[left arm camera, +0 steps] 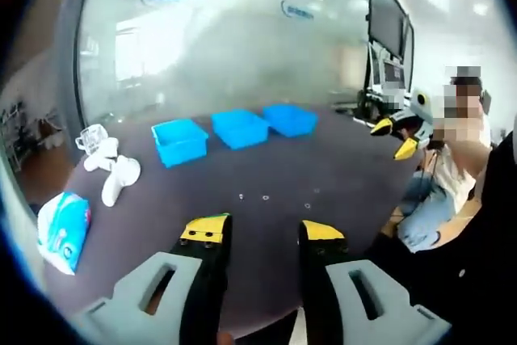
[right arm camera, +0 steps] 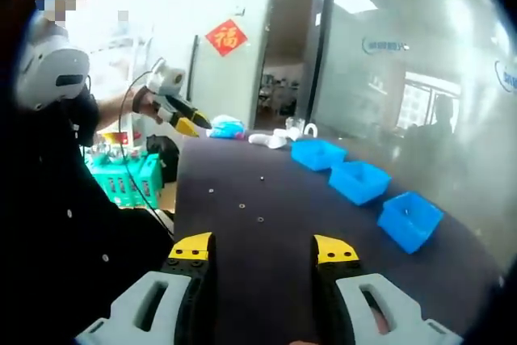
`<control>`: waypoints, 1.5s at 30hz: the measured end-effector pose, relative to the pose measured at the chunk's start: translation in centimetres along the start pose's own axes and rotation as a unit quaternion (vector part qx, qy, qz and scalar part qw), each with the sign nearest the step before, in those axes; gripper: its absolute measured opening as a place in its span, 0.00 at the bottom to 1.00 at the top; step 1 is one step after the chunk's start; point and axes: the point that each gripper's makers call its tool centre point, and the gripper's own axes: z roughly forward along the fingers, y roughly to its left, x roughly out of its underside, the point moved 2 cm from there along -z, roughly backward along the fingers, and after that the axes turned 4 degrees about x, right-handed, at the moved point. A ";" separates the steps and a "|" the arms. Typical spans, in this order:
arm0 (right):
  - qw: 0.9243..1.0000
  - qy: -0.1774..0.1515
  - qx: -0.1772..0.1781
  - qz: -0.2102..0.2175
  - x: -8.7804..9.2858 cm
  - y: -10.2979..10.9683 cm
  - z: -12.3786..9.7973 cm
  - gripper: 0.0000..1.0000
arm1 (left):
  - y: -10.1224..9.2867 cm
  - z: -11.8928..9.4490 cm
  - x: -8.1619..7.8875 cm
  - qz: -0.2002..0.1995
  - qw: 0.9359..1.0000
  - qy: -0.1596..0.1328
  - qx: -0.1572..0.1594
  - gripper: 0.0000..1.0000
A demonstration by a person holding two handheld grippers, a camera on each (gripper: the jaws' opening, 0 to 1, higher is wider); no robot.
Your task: Sort the screws, nuts, and washers into the corresponding bins
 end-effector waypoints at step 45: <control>0.998 -0.002 0.055 0.016 3.0 1.4 -4.5 0.44 | 3.6 14.9 2.3 -0.030 0.986 0.162 0.002 0.20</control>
